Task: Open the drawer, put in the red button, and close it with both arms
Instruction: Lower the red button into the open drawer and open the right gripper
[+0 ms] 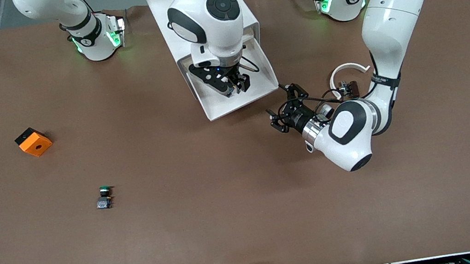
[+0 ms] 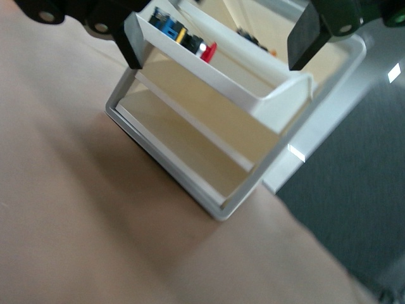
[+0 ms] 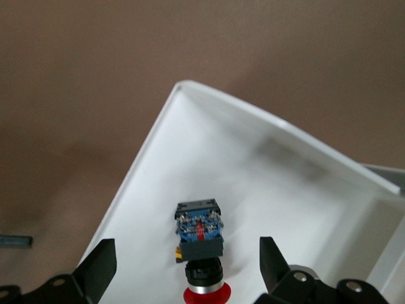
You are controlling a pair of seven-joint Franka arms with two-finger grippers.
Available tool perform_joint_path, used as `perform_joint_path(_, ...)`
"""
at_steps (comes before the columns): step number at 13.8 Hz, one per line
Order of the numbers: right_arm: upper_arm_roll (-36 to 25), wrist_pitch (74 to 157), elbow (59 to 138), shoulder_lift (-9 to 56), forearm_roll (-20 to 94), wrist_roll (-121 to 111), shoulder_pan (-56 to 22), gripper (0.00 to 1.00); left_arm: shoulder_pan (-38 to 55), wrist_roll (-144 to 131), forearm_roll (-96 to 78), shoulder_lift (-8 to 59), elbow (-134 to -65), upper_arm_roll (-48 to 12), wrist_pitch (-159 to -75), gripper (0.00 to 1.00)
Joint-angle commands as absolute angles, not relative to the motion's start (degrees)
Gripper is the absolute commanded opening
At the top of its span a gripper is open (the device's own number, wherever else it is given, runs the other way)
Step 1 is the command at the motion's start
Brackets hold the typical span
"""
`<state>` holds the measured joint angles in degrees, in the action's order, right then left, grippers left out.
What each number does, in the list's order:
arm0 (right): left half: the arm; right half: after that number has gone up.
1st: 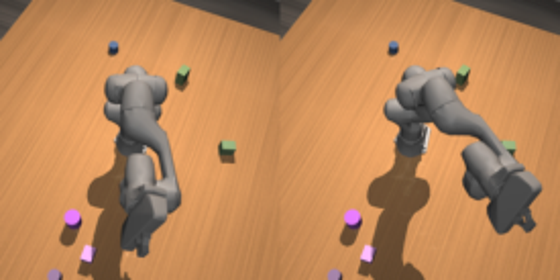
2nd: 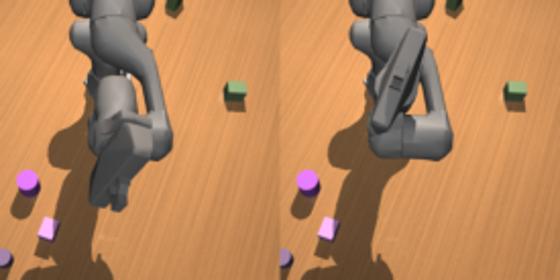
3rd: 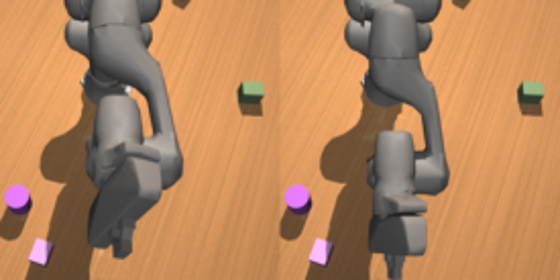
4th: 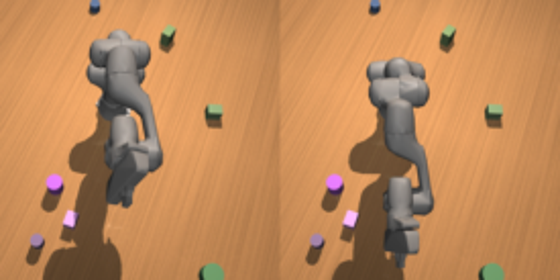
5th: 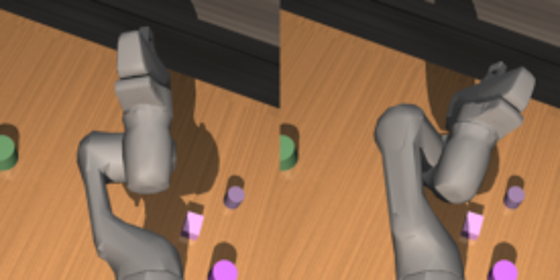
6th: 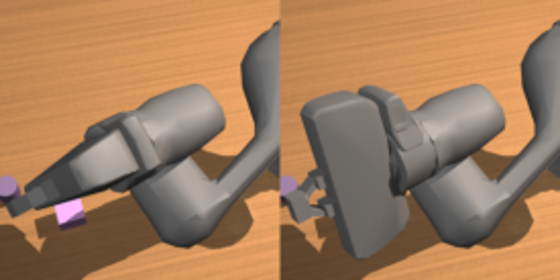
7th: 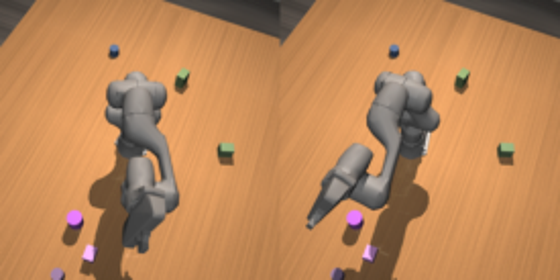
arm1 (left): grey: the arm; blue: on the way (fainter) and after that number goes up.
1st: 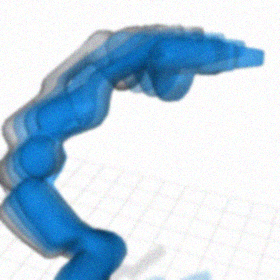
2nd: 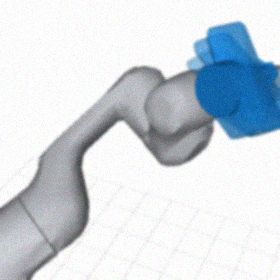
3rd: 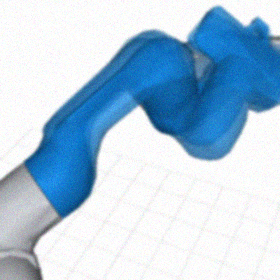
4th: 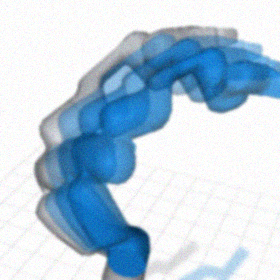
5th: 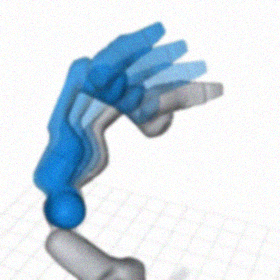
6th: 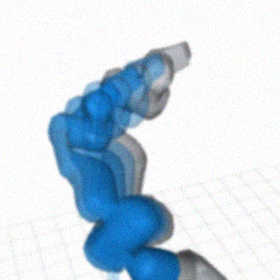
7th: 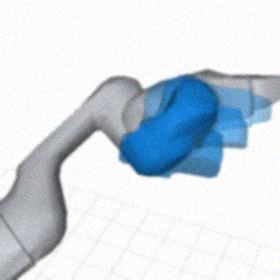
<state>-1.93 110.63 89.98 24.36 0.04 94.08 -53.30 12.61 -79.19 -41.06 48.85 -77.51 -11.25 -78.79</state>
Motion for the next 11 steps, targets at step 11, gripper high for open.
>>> perform_joint_path(11,-1.58,90.63,78.58,13.82,0.18,57.49,-31.20,1.00,16.43,-61.44,-22.42,40.09,-78.30,-13.01,-104.74,1.00)
